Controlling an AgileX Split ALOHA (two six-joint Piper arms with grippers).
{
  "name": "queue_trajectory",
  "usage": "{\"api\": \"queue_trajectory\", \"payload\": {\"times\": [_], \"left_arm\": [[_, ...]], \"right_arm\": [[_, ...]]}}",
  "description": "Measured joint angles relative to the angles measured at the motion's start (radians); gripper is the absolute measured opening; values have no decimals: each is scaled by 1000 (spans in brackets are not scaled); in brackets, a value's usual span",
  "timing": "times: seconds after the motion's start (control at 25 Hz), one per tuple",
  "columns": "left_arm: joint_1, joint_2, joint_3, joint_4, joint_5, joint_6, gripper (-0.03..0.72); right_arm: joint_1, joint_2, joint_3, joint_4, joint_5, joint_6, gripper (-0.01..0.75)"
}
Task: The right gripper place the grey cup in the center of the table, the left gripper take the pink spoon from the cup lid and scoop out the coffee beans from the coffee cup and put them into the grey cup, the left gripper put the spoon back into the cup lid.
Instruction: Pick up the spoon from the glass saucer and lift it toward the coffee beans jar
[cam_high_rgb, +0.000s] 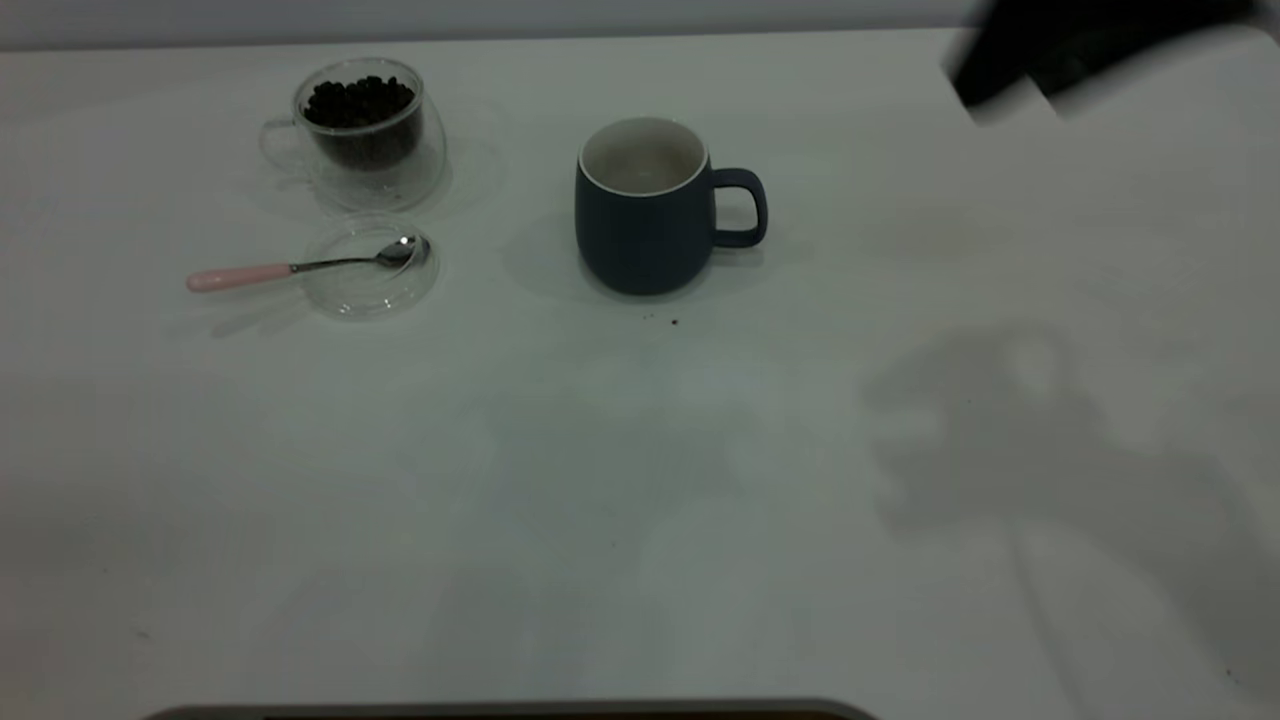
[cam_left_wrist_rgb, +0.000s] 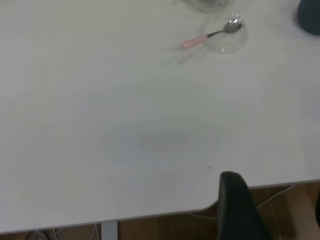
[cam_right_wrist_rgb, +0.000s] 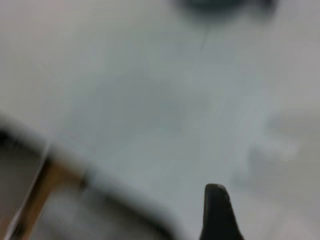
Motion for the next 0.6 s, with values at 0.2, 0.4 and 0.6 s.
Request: {"api": "queue_trajectory", "payload": {"times": [0.2,0.4,0.6], "left_arm": [[0,0,0,0,0,0,436],[0,0,0,0,0,0,436],[0,0,0,0,0,0,436]], "right_arm": [[0,-224,112,-356,302,381,531],[0,-527,298,-616,360,574,531],[0,-790,369,-633,394,597,531]]}}
